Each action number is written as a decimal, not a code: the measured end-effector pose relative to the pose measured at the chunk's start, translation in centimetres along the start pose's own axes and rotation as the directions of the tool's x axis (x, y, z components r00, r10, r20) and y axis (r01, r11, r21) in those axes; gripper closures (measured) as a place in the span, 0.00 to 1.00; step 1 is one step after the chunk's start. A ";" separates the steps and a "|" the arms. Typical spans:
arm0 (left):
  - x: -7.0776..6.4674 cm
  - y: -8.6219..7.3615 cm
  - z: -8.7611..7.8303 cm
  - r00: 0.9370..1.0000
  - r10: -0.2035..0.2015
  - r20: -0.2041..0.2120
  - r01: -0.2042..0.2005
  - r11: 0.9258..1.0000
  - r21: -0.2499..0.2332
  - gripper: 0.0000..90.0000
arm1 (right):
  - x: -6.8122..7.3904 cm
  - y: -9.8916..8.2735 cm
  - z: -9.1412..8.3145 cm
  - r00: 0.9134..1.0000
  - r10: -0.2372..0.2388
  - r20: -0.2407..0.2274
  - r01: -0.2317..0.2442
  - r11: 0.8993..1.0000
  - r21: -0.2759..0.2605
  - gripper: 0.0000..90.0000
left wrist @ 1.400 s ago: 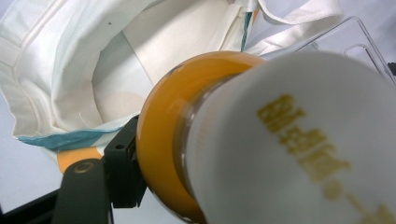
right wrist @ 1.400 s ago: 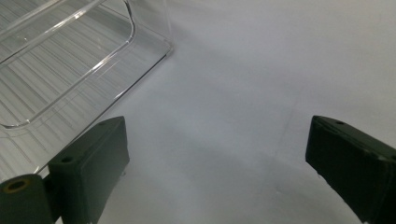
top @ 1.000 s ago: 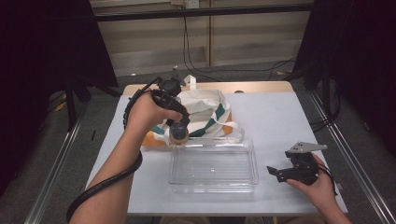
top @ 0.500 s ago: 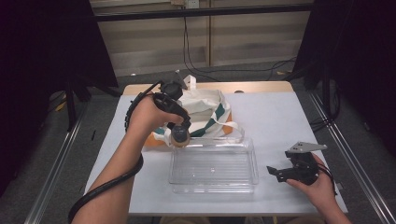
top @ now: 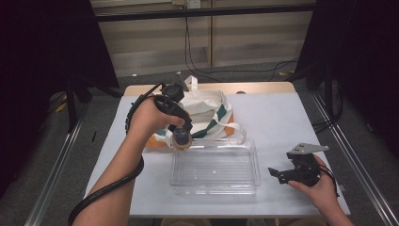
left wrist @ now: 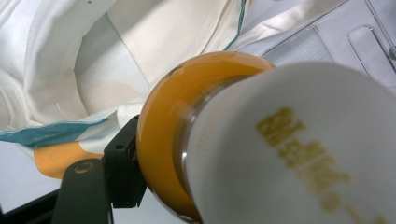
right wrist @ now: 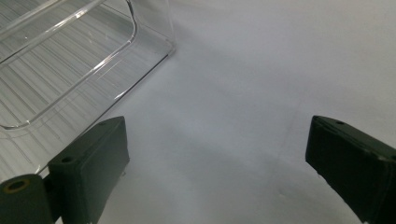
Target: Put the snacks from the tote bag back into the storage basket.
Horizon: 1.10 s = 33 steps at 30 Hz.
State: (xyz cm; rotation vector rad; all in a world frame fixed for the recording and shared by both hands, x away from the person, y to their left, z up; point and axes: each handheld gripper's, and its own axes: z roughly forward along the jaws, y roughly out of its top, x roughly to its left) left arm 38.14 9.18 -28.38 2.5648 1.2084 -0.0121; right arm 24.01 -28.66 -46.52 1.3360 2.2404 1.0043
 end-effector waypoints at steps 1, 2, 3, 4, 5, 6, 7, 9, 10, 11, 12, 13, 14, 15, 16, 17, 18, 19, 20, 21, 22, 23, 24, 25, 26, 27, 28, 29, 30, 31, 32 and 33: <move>0.0 0.0 -0.1 1.000 0.000 0.001 0.000 1.000 0.000 0.33 | 0.0 0.0 0.0 1.000 -0.003 0.001 0.003 1.000 -0.001 0.06; 0.0 0.0 -0.1 1.000 -0.002 0.003 0.002 1.000 -0.001 0.33 | 0.0 0.0 0.0 1.000 -0.003 0.001 0.003 1.000 0.000 0.06; -0.1 -0.1 -0.1 1.000 0.000 0.004 0.000 1.000 0.002 0.33 | 0.0 0.0 0.0 1.000 -0.004 -0.001 0.004 1.000 0.001 0.06; 0.0 -0.1 -0.1 1.000 0.001 0.004 -0.001 1.000 0.007 0.33 | 0.0 0.0 0.0 1.000 -0.004 -0.001 0.004 1.000 0.001 0.06; -0.1 -0.1 -0.1 1.000 0.001 0.005 -0.001 1.000 0.006 0.33 | 0.0 0.0 0.0 1.000 -0.005 0.000 0.005 1.000 0.001 0.06; -0.1 -0.2 0.0 1.000 0.001 0.003 -0.001 1.000 0.004 0.33 | 0.0 0.0 0.0 1.000 -0.004 0.005 0.004 1.000 -0.001 0.06; -0.2 -0.2 0.1 1.000 -0.002 0.006 0.002 1.000 0.004 0.33 | 0.0 0.0 0.0 1.000 -0.004 0.005 0.004 1.000 0.000 0.06; -0.1 -0.3 0.2 1.000 0.003 0.009 -0.003 1.000 0.004 0.33 | 0.0 0.0 0.1 1.000 -0.004 0.001 0.004 1.000 -0.001 0.06; -0.2 -0.3 0.3 1.000 0.000 0.010 0.000 1.000 0.007 0.33 | 0.0 0.1 0.1 1.000 -0.004 0.002 0.004 1.000 -0.002 0.06; -0.2 -0.3 0.4 1.000 0.005 0.011 -0.005 1.000 0.006 0.33 | 0.1 0.0 0.1 1.000 -0.008 0.002 0.008 1.000 -0.003 0.06; -0.2 -0.3 0.5 1.000 0.006 0.011 -0.006 1.000 0.008 0.33 | 0.0 0.1 0.1 1.000 -0.009 0.000 0.009 1.000 -0.002 0.06; -0.2 -0.2 0.6 1.000 0.013 0.016 -0.013 1.000 0.010 0.33 | 0.0 0.1 0.1 1.000 -0.010 0.000 0.010 1.000 -0.005 0.06; -0.2 -0.3 0.7 1.000 0.004 0.015 -0.004 1.000 0.013 0.33 | 0.0 0.1 0.1 1.000 -0.007 -0.001 0.007 1.000 -0.003 0.06; -0.2 -0.2 0.7 1.000 0.008 0.013 -0.008 1.000 0.013 0.33 | 0.0 0.1 0.1 1.000 -0.003 -0.003 0.003 1.000 0.000 0.06; -0.2 -0.2 0.7 1.000 0.002 0.016 -0.002 1.000 0.008 0.33 | 0.0 0.1 0.1 1.000 -0.005 -0.003 0.005 1.000 -0.002 0.06; -0.2 -0.2 0.7 1.000 0.002 0.019 -0.002 1.000 0.006 0.33 | 0.0 0.1 0.1 1.000 -0.008 -0.004 0.008 1.000 -0.001 0.06; -0.2 -0.2 0.7 1.000 -0.002 0.018 0.002 1.000 0.009 0.33 | 0.0 0.1 0.1 1.000 -0.004 -0.004 0.004 1.000 0.002 0.06; -0.2 -0.2 0.7 1.000 -0.001 0.018 0.001 1.000 0.009 0.33 | 0.0 0.1 0.1 1.000 -0.005 -0.004 0.005 1.000 0.002 0.06; -0.2 -0.2 0.8 1.000 0.000 0.017 0.000 1.000 0.007 0.33 | 0.0 0.1 0.1 1.000 -0.006 -0.003 0.006 1.000 -0.001 0.06; -0.2 -0.2 0.8 1.000 0.004 0.018 -0.004 1.000 0.008 0.33 | 0.0 0.1 0.1 1.000 -0.009 -0.004 0.009 1.000 -0.002 0.06; -0.2 -0.3 0.8 1.000 0.005 0.018 -0.005 1.000 0.008 0.33 | 0.0 0.1 0.1 1.000 -0.007 -0.004 0.007 1.000 -0.004 0.06; -0.3 -0.3 0.7 1.000 0.006 0.021 -0.006 1.000 0.010 0.33 | 0.0 0.1 0.1 1.000 -0.011 -0.003 0.011 1.000 -0.005 0.06; -0.3 -0.3 0.7 1.000 0.006 0.024 -0.007 1.000 0.006 0.33 | 0.0 0.1 0.1 1.000 -0.011 -0.001 0.011 1.000 -0.005 0.06; -0.3 -0.4 0.7 1.000 0.012 0.021 -0.013 1.000 0.010 0.33 | 0.0 0.1 0.1 1.000 -0.011 -0.002 0.011 1.000 -0.004 0.06; -0.3 -0.4 0.7 1.000 0.008 0.022 -0.008 1.000 0.009 0.33 | 0.0 0.1 0.1 1.000 -0.005 -0.002 0.005 1.000 0.000 0.06; -0.3 -0.5 0.7 1.000 0.012 0.021 -0.012 1.000 0.012 0.33 | 0.0 0.1 0.1 1.000 -0.008 -0.003 0.008 1.000 0.001 0.06; -0.4 -0.5 0.7 1.000 0.008 0.022 -0.008 1.000 0.014 0.33 | 0.1 0.1 0.1 1.000 -0.010 -0.001 0.010 1.000 0.000 0.06; -0.4 -0.6 0.7 1.000 0.008 0.024 -0.008 1.000 0.013 0.33 | 0.1 0.1 0.1 1.000 -0.010 -0.001 0.010 1.000 0.000 0.06; -0.4 -0.6 0.7 1.000 0.011 0.022 -0.011 1.000 0.012 0.33 | 0.1 0.1 0.1 1.000 -0.009 -0.001 0.009 1.000 0.000 0.06; -0.3 -0.6 0.7 1.000 0.011 0.021 -0.011 1.000 0.015 0.33 | 0.1 0.1 0.1 1.000 -0.009 0.000 0.009 1.000 0.000 0.06; -0.3 -0.7 0.7 1.000 0.013 0.023 -0.014 1.000 0.014 0.33 | 0.1 0.1 0.1 1.000 -0.009 -0.001 0.009 1.000 0.000 0.06; -0.3 -0.7 0.8 1.000 0.010 0.025 -0.010 1.000 0.012 0.33 | 0.1 0.1 0.1 1.000 -0.009 -0.001 0.009 1.000 0.000 0.06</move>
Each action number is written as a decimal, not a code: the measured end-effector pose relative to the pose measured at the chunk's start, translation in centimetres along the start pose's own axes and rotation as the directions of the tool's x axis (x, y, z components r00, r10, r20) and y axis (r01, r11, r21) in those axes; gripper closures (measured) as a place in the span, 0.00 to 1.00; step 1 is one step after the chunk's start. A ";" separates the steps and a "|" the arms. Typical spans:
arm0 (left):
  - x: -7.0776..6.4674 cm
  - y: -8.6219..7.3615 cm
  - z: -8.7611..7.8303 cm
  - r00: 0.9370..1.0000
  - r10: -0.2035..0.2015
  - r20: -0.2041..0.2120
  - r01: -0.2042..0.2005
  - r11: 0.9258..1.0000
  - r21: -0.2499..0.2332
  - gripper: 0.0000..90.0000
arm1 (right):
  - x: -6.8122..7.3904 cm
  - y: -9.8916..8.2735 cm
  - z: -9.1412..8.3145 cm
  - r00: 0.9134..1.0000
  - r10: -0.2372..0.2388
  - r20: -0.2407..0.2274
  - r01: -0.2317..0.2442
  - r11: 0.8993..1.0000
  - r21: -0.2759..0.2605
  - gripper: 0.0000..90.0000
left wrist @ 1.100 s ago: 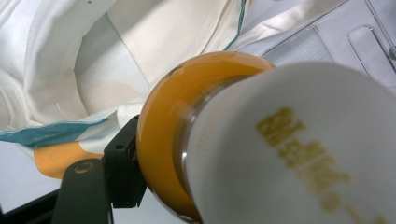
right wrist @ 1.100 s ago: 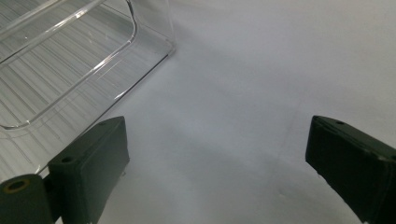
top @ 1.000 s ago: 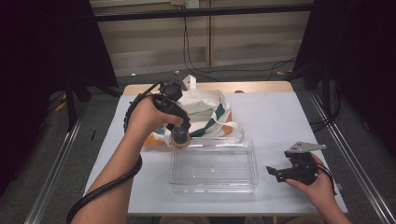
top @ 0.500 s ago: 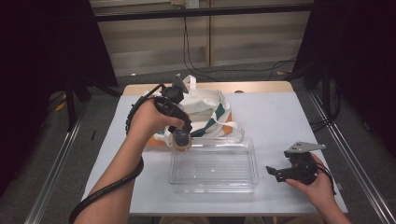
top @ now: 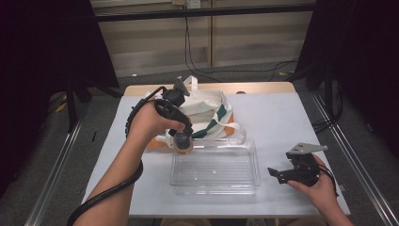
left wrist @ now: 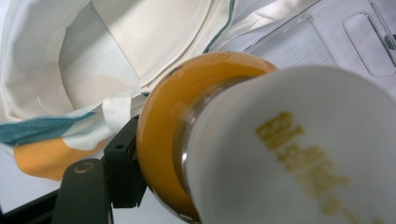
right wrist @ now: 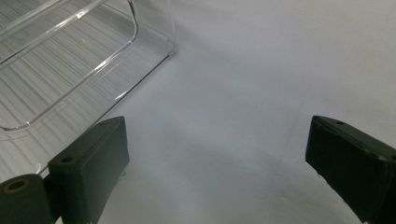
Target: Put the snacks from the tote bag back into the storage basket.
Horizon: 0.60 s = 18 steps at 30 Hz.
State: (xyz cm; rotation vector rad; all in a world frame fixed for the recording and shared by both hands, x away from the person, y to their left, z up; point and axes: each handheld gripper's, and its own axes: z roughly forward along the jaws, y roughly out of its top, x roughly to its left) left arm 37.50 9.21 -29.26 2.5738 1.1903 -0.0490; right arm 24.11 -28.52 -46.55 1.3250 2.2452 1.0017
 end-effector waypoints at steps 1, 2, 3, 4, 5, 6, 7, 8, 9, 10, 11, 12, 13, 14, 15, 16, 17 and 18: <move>0.1 -0.1 0.1 1.000 -0.003 0.001 0.003 1.000 -0.003 0.33 | 0.0 0.0 0.0 1.000 0.000 0.001 0.000 1.000 0.001 0.06; 0.2 -0.1 0.2 1.000 0.002 0.001 -0.002 1.000 -0.002 0.33 | 0.0 0.0 0.0 1.000 0.000 0.001 0.000 1.000 0.001 0.06; 0.2 -0.1 0.2 1.000 -0.011 0.009 0.011 1.000 -0.004 0.33 | 0.0 0.0 0.0 1.000 0.000 0.001 0.000 1.000 0.002 0.06; 0.3 -0.2 0.3 1.000 -0.009 0.011 0.009 1.000 -0.006 0.33 | 0.0 0.0 0.0 1.000 0.000 0.001 0.000 1.000 0.002 0.06; 0.3 -0.2 0.4 1.000 -0.010 0.010 0.010 1.000 -0.004 0.33 | 0.0 0.0 0.0 1.000 0.001 0.000 -0.001 1.000 0.002 0.06; 0.2 -0.2 0.5 1.000 -0.006 0.012 0.006 1.000 0.000 0.33 | 0.0 0.0 0.0 1.000 0.001 0.000 -0.001 1.000 0.002 0.06; 0.2 -0.2 0.6 1.000 0.006 0.008 -0.006 1.000 0.004 0.33 | 0.0 0.0 0.0 1.000 0.001 0.002 -0.001 1.000 0.003 0.06; 0.1 -0.3 0.8 1.000 -0.009 0.005 0.009 1.000 0.007 0.33 | 0.0 0.0 0.0 1.000 -0.001 0.000 0.001 1.000 0.001 0.06; 0.1 -0.3 0.9 1.000 0.003 0.007 -0.003 1.000 0.010 0.33 | 0.0 0.0 0.0 1.000 -0.001 0.000 0.001 1.000 0.002 0.06; 0.1 -0.2 0.9 1.000 0.008 0.006 -0.009 1.000 0.017 0.33 | 0.0 0.0 0.0 1.000 -0.001 0.000 0.001 1.000 0.002 0.06; 0.1 -0.2 1.0 1.000 0.006 0.003 -0.006 1.000 0.017 0.33 | 0.0 0.0 0.0 1.000 -0.001 0.001 0.001 1.000 0.001 0.06; 0.1 -0.2 1.1 1.000 0.009 0.003 -0.009 1.000 0.020 0.33 | 0.0 0.0 0.0 1.000 -0.002 0.000 0.002 1.000 0.001 0.06; 0.1 -0.2 1.1 1.000 0.011 0.002 -0.011 1.000 0.024 0.33 | 0.0 0.0 0.0 1.000 0.000 -0.002 0.000 1.000 0.002 0.06; 0.1 -0.2 1.2 1.000 0.009 0.006 -0.009 1.000 0.022 0.33 | 0.0 0.0 0.0 1.000 -0.001 -0.001 0.001 1.000 0.001 0.06; 0.1 -0.2 1.2 1.000 0.007 0.005 -0.007 1.000 0.021 0.33 | 0.0 0.0 0.0 1.000 -0.003 -0.002 0.003 1.000 0.001 0.06; 0.2 -0.2 1.1 1.000 0.011 0.006 -0.011 1.000 0.025 0.33 | -0.1 0.0 0.1 1.000 -0.002 -0.001 0.002 1.000 0.002 0.06; 0.2 -0.2 1.1 1.000 0.009 0.005 -0.009 1.000 0.026 0.33 | -0.1 0.0 0.1 1.000 0.001 -0.002 -0.001 1.000 0.004 0.06; 0.1 -0.2 1.2 1.000 -0.004 0.003 0.004 1.000 0.022 0.33 | -0.1 0.0 0.1 1.000 0.001 -0.003 -0.001 1.000 0.004 0.06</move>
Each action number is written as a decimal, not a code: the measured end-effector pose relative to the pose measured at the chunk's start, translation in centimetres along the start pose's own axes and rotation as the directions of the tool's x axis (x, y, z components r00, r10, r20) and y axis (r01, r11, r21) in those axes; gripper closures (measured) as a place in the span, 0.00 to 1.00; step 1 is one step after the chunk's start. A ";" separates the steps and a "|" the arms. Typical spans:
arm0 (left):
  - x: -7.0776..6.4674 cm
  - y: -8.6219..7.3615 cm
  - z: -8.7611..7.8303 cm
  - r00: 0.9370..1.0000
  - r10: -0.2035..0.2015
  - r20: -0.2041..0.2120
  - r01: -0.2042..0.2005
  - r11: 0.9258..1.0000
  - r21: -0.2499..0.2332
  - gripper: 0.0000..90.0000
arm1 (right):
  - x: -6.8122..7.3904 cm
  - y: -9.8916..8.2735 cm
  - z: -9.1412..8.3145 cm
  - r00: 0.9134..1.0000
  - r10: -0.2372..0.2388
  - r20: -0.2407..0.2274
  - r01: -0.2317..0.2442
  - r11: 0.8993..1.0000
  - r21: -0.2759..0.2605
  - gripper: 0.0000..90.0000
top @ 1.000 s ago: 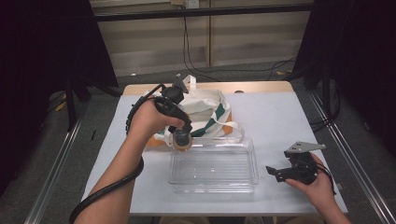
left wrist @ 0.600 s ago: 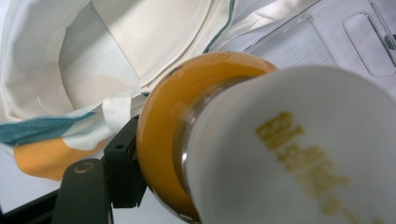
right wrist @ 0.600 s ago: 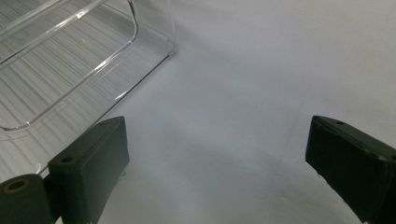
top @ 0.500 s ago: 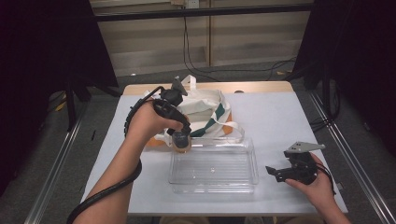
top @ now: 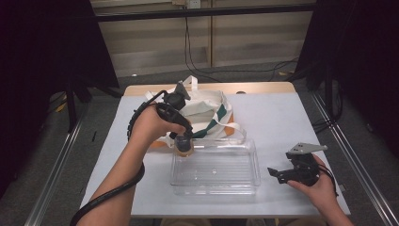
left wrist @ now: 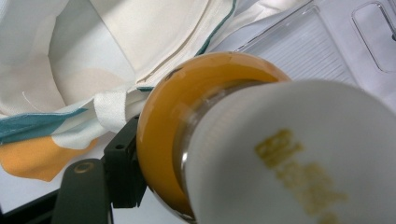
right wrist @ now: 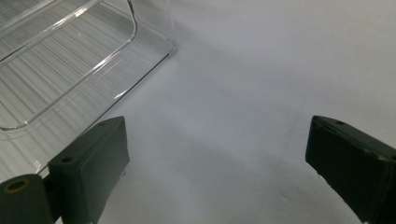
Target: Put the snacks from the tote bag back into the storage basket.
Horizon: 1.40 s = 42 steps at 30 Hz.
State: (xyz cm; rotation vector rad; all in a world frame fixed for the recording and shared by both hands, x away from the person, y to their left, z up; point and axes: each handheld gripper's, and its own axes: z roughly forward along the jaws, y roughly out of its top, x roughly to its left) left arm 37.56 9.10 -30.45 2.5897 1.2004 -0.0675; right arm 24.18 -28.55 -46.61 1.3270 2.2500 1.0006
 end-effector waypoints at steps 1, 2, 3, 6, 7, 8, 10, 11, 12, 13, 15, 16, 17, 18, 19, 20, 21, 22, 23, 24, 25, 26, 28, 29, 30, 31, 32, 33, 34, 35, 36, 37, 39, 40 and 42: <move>0.0 0.0 0.0 1.000 0.002 0.000 -0.002 1.000 0.002 0.33 | 0.0 0.0 0.0 1.000 0.001 0.001 -0.001 1.000 0.001 0.06; -0.1 0.0 0.0 1.000 0.001 -0.001 -0.001 1.000 0.005 0.33 | 0.0 0.0 0.0 1.000 -0.001 0.000 0.001 1.000 0.000 0.06; -0.1 0.0 0.1 1.000 0.004 -0.004 -0.004 1.000 0.005 0.33 | 0.0 0.0 0.0 1.000 -0.002 -0.002 0.002 1.000 0.000 0.06; 0.0 -0.1 0.3 1.000 0.009 -0.004 -0.009 1.000 0.010 0.33 | 0.1 0.0 0.0 1.000 -0.001 0.001 0.001 1.000 -0.001 0.06; -0.1 -0.1 0.3 1.000 -0.003 -0.003 0.003 1.000 0.007 0.33 | 0.1 0.0 0.0 1.000 -0.001 0.001 0.001 1.000 0.001 0.06; 0.0 -0.1 0.4 1.000 0.000 -0.003 0.000 1.000 0.009 0.33 | 0.1 0.0 0.0 1.000 -0.001 -0.002 0.001 1.000 0.000 0.06; 0.0 -0.2 0.5 1.000 0.012 -0.001 -0.012 1.000 0.014 0.33 | 0.1 0.0 0.0 1.000 0.000 -0.002 0.000 1.000 0.000 0.06; 0.0 -0.2 0.5 1.000 0.013 -0.002 -0.013 1.000 0.016 0.33 | 0.1 0.0 0.0 1.000 0.004 -0.001 -0.004 1.000 0.004 0.06; 0.1 -0.2 0.5 1.000 0.012 0.000 -0.012 1.000 0.017 0.33 | 0.1 0.0 0.0 1.000 0.003 -0.002 -0.003 1.000 0.003 0.06; 0.1 -0.2 0.5 1.000 0.011 0.001 -0.011 1.000 0.016 0.33 | 0.1 0.0 0.1 1.000 0.000 -0.001 0.000 1.000 0.001 0.06; 0.1 -0.2 0.5 1.000 0.011 0.000 -0.011 1.000 0.015 0.33 | 0.1 0.0 0.1 1.000 0.001 0.000 -0.001 1.000 0.002 0.06; 0.1 -0.2 0.5 1.000 0.016 -0.004 -0.015 1.000 0.018 0.33 | 0.1 0.0 0.1 1.000 -0.001 -0.001 0.001 1.000 0.001 0.06; 0.1 -0.2 0.6 1.000 0.015 -0.004 -0.015 1.000 0.018 0.33 | 0.1 0.0 0.1 1.000 0.001 -0.002 -0.001 1.000 0.004 0.06; 0.1 -0.2 0.6 1.000 0.011 -0.003 -0.011 1.000 0.016 0.33 | 0.1 0.0 0.1 1.000 0.002 -0.001 -0.002 1.000 0.004 0.06; 0.0 -0.2 0.7 1.000 0.013 -0.004 -0.013 1.000 0.018 0.33 | 0.1 0.0 0.1 1.000 0.000 -0.001 0.000 1.000 0.003 0.06; 0.0 -0.2 0.7 1.000 0.018 -0.006 -0.018 1.000 0.022 0.33 | 0.1 0.0 0.1 1.000 0.002 -0.003 -0.002 1.000 0.004 0.06; 0.0 -0.2 0.8 1.000 0.014 -0.004 -0.014 1.000 0.020 0.33 | 0.1 0.0 0.1 1.000 0.002 -0.002 -0.002 1.000 0.005 0.06; 0.0 -0.2 0.8 1.000 0.012 -0.002 -0.012 1.000 0.020 0.33 | 0.1 0.1 0.1 1.000 0.003 -0.004 -0.003 1.000 0.005 0.06; 0.0 -0.2 0.8 1.000 0.012 -0.001 -0.012 1.000 0.024 0.33 | 0.1 0.1 0.1 1.000 0.003 -0.003 -0.003 1.000 0.005 0.06; 0.0 -0.3 0.9 1.000 0.004 -0.002 -0.004 1.000 0.024 0.33 | 0.1 0.1 0.1 1.000 0.003 -0.003 -0.003 1.000 0.004 0.06; 0.0 -0.3 0.9 1.000 -0.001 -0.001 0.001 1.000 0.023 0.33 | 0.1 0.1 0.1 1.000 0.000 -0.002 0.000 1.000 0.004 0.06; 0.0 -0.3 0.9 1.000 0.000 0.000 0.000 1.000 0.022 0.33 | 0.1 0.1 0.1 1.000 0.001 -0.002 -0.001 1.000 0.004 0.06; 0.0 -0.4 1.0 1.000 0.009 0.002 -0.009 1.000 0.026 0.33 | 0.1 0.1 0.2 1.000 0.001 -0.002 -0.001 1.000 0.004 0.06; 0.1 -0.4 1.1 1.000 0.007 0.005 -0.007 1.000 0.025 0.33 | 0.1 0.1 0.2 1.000 -0.003 -0.005 0.003 1.000 0.007 0.06; 0.0 -0.5 1.1 1.000 -0.004 0.005 0.004 1.000 0.025 0.33 | 0.1 0.1 0.2 1.000 -0.004 -0.005 0.004 1.000 0.008 0.06; 0.0 -0.5 1.1 1.000 -0.004 0.006 0.003 1.000 0.027 0.33 | 0.2 0.1 0.2 1.000 -0.004 -0.006 0.004 1.000 0.007 0.06; 0.0 -0.5 1.1 1.000 -0.006 0.006 0.006 1.000 0.028 0.33 | 0.1 0.1 0.2 1.000 -0.006 -0.005 0.006 1.000 0.006 0.06; 0.1 -0.5 1.2 1.000 0.004 0.008 -0.004 0.999 0.032 0.33 | 0.2 0.1 0.2 1.000 -0.005 -0.006 0.005 1.000 0.007 0.06; 0.0 -0.5 1.2 1.000 -0.005 0.008 0.004 1.000 0.030 0.33 | 0.1 0.1 0.2 1.000 -0.006 -0.006 0.006 1.000 0.006 0.06; 0.0 -0.6 1.3 1.000 -0.004 0.007 0.004 1.000 0.030 0.33 | 0.2 0.1 0.3 1.000 -0.008 -0.005 0.008 1.000 0.004 0.06; 0.0 -0.6 1.3 1.000 -0.006 0.007 0.005 1.000 0.031 0.33 | 0.2 0.1 0.2 1.000 -0.007 -0.004 0.007 1.000 0.005 0.06; 0.0 -0.6 1.4 1.000 -0.007 0.007 0.007 0.999 0.032 0.33 | 0.2 0.1 0.2 1.000 -0.007 -0.004 0.007 1.000 0.004 0.06; 0.0 -0.6 1.4 1.000 0.000 0.007 0.000 0.999 0.034 0.33 | 0.2 0.1 0.2 1.000 -0.007 -0.004 0.007 1.000 0.005 0.06; 0.0 -0.7 1.5 1.000 0.005 0.006 -0.005 0.999 0.034 0.33 | 0.2 0.1 0.2 1.000 -0.007 -0.005 0.007 1.000 0.007 0.06; -0.1 -0.7 1.5 1.000 0.001 0.011 -0.001 0.999 0.034 0.33 | 0.2 0.1 0.3 1.000 -0.002 -0.006 0.002 1.000 0.010 0.06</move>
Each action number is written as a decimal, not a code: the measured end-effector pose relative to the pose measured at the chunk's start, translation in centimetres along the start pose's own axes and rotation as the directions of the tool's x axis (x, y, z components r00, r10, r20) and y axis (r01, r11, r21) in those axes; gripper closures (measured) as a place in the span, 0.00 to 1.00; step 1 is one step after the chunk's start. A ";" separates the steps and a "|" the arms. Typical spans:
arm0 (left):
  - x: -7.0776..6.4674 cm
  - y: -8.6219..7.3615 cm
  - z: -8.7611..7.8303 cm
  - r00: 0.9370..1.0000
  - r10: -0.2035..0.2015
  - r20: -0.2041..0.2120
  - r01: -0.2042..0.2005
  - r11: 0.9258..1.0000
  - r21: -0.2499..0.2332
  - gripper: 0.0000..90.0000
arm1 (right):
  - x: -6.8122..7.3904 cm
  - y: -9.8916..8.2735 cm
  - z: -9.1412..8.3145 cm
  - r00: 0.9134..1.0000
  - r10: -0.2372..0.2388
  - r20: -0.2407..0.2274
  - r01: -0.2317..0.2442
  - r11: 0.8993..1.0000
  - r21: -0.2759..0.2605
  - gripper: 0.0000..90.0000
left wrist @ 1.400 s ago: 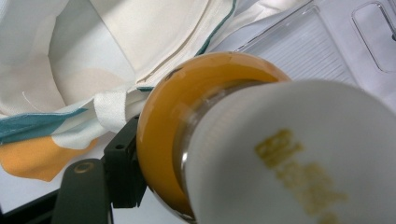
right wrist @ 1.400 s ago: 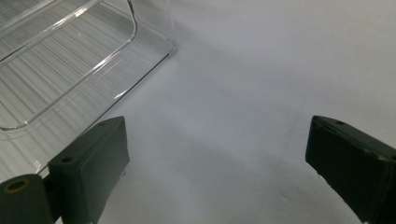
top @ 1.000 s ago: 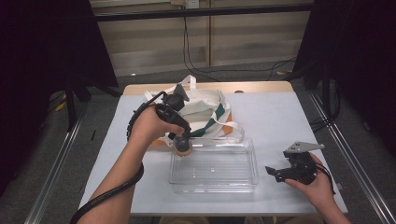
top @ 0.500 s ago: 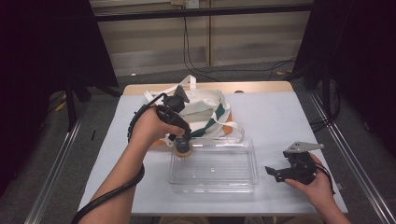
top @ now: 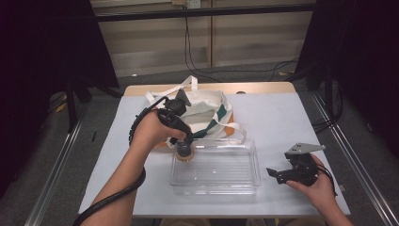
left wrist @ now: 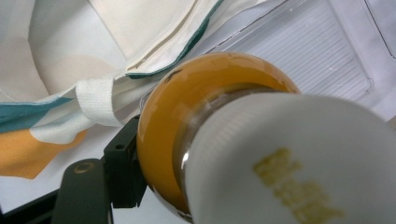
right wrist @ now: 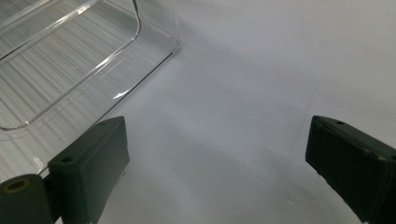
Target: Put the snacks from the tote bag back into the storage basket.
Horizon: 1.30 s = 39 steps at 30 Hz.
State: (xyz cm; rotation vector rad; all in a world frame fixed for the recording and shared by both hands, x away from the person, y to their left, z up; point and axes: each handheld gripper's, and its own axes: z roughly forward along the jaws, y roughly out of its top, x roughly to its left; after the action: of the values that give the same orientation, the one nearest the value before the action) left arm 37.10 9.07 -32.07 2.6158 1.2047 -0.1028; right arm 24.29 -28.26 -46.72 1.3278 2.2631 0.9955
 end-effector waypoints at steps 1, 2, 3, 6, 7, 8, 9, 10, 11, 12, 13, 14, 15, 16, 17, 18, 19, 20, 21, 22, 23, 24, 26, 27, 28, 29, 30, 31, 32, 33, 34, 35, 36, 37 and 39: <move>0.1 0.0 0.0 1.000 0.008 0.003 -0.008 1.000 0.001 0.33 | 0.0 0.0 0.0 1.000 -0.006 0.000 0.006 1.000 -0.002 0.06; 0.1 0.0 0.0 1.000 0.006 0.003 -0.006 1.000 -0.001 0.33 | 0.0 0.0 0.0 1.000 -0.006 0.000 0.006 1.000 -0.002 0.06; 0.1 -0.1 0.1 1.000 0.006 0.002 -0.006 1.000 0.000 0.33 | 0.0 0.0 0.0 1.000 -0.006 -0.002 0.006 1.000 -0.002 0.06; 0.1 -0.2 0.2 1.000 -0.007 -0.001 0.007 1.000 0.002 0.33 | 0.0 0.0 0.0 1.000 -0.010 0.001 0.010 1.000 -0.003 0.06; 0.2 -0.2 0.2 1.000 -0.004 0.001 0.004 1.000 0.003 0.33 | 0.0 0.0 0.0 1.000 -0.009 0.001 0.009 1.000 -0.002 0.06; 0.2 -0.3 0.3 1.000 -0.008 0.003 0.008 1.000 0.002 0.33 | 0.0 0.0 0.0 1.000 -0.008 -0.001 0.008 1.000 -0.002 0.06; 0.2 -0.3 0.3 1.000 -0.004 0.005 0.004 1.000 0.003 0.33 | 0.0 0.0 0.0 1.000 -0.008 0.000 0.008 1.000 -0.002 0.06; 0.3 -0.3 0.3 1.000 -0.002 0.005 0.002 1.000 0.003 0.33 | 0.0 0.0 0.0 1.000 -0.008 -0.001 0.008 1.000 -0.002 0.06; 0.3 -0.3 0.3 1.000 -0.003 0.005 0.003 1.000 0.004 0.33 | 0.0 0.0 0.1 1.000 -0.009 -0.001 0.009 1.000 -0.002 0.06; 0.3 -0.3 0.3 1.000 0.000 0.005 0.000 1.000 0.005 0.33 | 0.1 0.0 0.1 1.000 -0.009 -0.002 0.009 1.000 -0.001 0.06; 0.2 -0.3 0.4 1.000 -0.006 0.004 0.006 1.000 0.006 0.33 | 0.1 0.0 0.1 1.000 -0.009 -0.001 0.009 1.000 -0.001 0.06; 0.2 -0.3 0.4 1.000 -0.007 0.003 0.007 1.000 0.008 0.33 | 0.1 0.0 0.1 1.000 -0.009 -0.002 0.009 1.000 -0.001 0.06; 0.2 -0.3 0.4 1.000 -0.007 0.003 0.007 1.000 0.009 0.33 | 0.1 0.0 0.1 1.000 -0.009 -0.002 0.009 1.000 -0.001 0.06; 0.3 -0.3 0.5 1.000 0.003 0.004 -0.003 1.000 0.012 0.33 | 0.1 0.0 0.1 1.000 -0.009 -0.001 0.009 1.000 -0.001 0.06; 0.2 -0.3 0.5 1.000 0.000 0.004 0.000 1.000 0.012 0.33 | 0.1 0.0 0.1 1.000 -0.009 -0.001 0.009 1.000 -0.002 0.06; 0.3 -0.3 0.6 1.000 0.000 0.007 -0.001 1.000 0.015 0.33 | 0.0 0.0 0.1 1.000 -0.008 -0.001 0.008 1.000 -0.002 0.06; 0.2 -0.4 0.6 1.000 -0.005 0.006 0.005 1.000 0.014 0.33 | 0.1 0.0 0.0 1.000 -0.008 -0.001 0.008 1.000 -0.002 0.06; 0.2 -0.4 0.7 1.000 -0.010 0.005 0.010 1.000 0.018 0.33 | 0.1 0.0 0.0 1.000 -0.008 -0.001 0.008 1.000 -0.001 0.06; 0.2 -0.4 0.7 1.000 -0.012 0.004 0.012 1.000 0.016 0.33 | 0.0 0.0 0.0 1.000 -0.010 0.000 0.010 1.000 -0.002 0.06; 0.2 -0.5 0.8 1.000 -0.010 0.004 0.010 1.000 0.017 0.33 | 0.1 0.0 0.0 1.000 -0.008 0.000 0.008 1.000 -0.001 0.06; 0.2 -0.5 0.8 1.000 -0.007 0.003 0.007 1.000 0.016 0.33 | 0.1 0.0 0.0 1.000 -0.007 -0.003 0.007 1.000 0.001 0.06; 0.3 -0.4 0.8 1.000 0.009 0.006 -0.009 1.000 0.020 0.33 | 0.1 0.0 0.0 1.000 -0.009 -0.001 0.009 1.000 -0.001 0.06; 0.3 -0.5 0.9 1.000 -0.008 0.007 0.008 1.000 0.018 0.33 | 0.1 0.0 0.1 1.000 -0.011 -0.001 0.011 1.000 -0.002 0.06; 0.3 -0.5 0.9 1.000 -0.005 0.008 0.005 1.000 0.020 0.33 | 0.1 0.1 0.1 1.000 -0.009 0.000 0.009 1.000 -0.002 0.06; 0.3 -0.5 0.9 1.000 -0.007 0.007 0.007 1.000 0.022 0.33 | 0.1 0.1 0.1 1.000 -0.010 0.001 0.010 1.000 -0.002 0.06; 0.3 -0.5 0.9 1.000 -0.008 0.007 0.008 1.000 0.019 0.33 | 0.1 0.1 0.1 1.000 -0.009 0.001 0.009 1.000 0.000 0.06; 0.3 -0.5 0.9 1.000 -0.002 0.006 0.002 1.000 0.019 0.33 | 0.1 0.0 0.1 1.000 -0.009 0.001 0.009 1.000 0.000 0.06; 0.4 -0.5 1.0 1.000 0.001 0.007 -0.001 1.000 0.019 0.33 | 0.1 0.0 0.1 1.000 -0.010 0.001 0.010 1.000 0.000 0.06; 0.4 -0.6 1.0 1.000 -0.009 0.009 0.009 1.000 0.019 0.33 | 0.1 0.0 0.1 1.000 -0.009 0.003 0.009 1.000 0.003 0.06; 0.4 -0.6 1.0 1.000 -0.005 0.010 0.005 1.000 0.019 0.33 | 0.1 0.0 0.1 1.000 -0.007 0.004 0.007 1.000 0.004 0.06; 0.4 -0.6 1.1 1.000 0.003 0.007 -0.003 1.000 0.019 0.33 | 0.1 0.0 0.1 1.000 -0.014 -0.001 0.014 1.000 -0.001 0.06; 0.4 -0.7 1.1 1.000 -0.001 0.009 0.001 1.000 0.018 0.33 | 0.1 0.0 0.1 1.000 -0.015 0.000 0.015 1.000 -0.002 0.06; 0.4 -0.7 1.1 1.000 -0.001 0.009 0.001 1.000 0.018 0.33 | 0.1 0.0 0.1 1.000 -0.012 0.001 0.012 1.000 -0.001 0.06; 0.4 -0.7 1.2 1.000 -0.007 0.010 0.007 1.000 0.019 0.33 | 0.1 0.1 0.1 1.000 -0.008 0.001 0.008 1.000 -0.001 0.06; 0.4 -0.7 1.2 1.000 0.000 0.009 0.000 1.000 0.022 0.33 | 0.1 0.1 0.1 1.000 -0.009 0.001 0.009 1.000 -0.003 0.06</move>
State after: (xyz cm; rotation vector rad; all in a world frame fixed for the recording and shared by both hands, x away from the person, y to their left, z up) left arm 36.88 9.52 -33.49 2.6313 1.2070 -0.1277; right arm 24.30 -28.10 -46.70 1.3150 2.2646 0.9946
